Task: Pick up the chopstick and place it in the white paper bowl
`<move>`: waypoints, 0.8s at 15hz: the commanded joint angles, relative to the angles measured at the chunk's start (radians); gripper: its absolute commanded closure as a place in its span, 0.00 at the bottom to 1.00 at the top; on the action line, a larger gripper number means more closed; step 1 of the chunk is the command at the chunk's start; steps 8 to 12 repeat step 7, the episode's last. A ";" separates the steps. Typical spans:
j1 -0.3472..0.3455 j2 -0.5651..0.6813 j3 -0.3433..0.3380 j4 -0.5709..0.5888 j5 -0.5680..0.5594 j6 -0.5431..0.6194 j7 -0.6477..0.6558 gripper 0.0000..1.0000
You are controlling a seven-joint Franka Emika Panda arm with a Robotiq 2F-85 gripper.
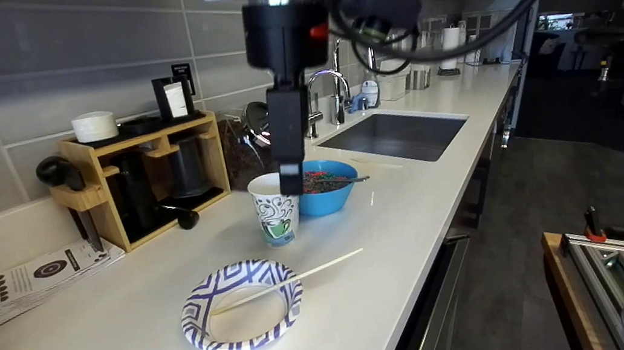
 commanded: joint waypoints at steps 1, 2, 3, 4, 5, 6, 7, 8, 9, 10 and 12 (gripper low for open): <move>-0.024 -0.210 -0.010 -0.041 0.043 -0.201 0.117 0.00; -0.029 -0.256 -0.017 -0.042 0.060 -0.237 0.127 0.00; -0.025 -0.155 -0.002 0.003 0.026 -0.183 0.087 0.00; -0.031 -0.199 -0.005 0.000 0.036 -0.218 0.098 0.00; -0.034 -0.232 -0.008 -0.005 0.042 -0.235 0.103 0.00; -0.035 -0.251 -0.008 -0.011 0.046 -0.239 0.106 0.00; -0.035 -0.258 -0.008 -0.018 0.048 -0.239 0.109 0.00; -0.035 -0.258 -0.008 -0.018 0.048 -0.239 0.109 0.00; -0.035 -0.258 -0.008 -0.018 0.048 -0.239 0.109 0.00; -0.035 -0.258 -0.008 -0.018 0.048 -0.239 0.109 0.00; -0.035 -0.258 -0.008 -0.018 0.048 -0.239 0.109 0.00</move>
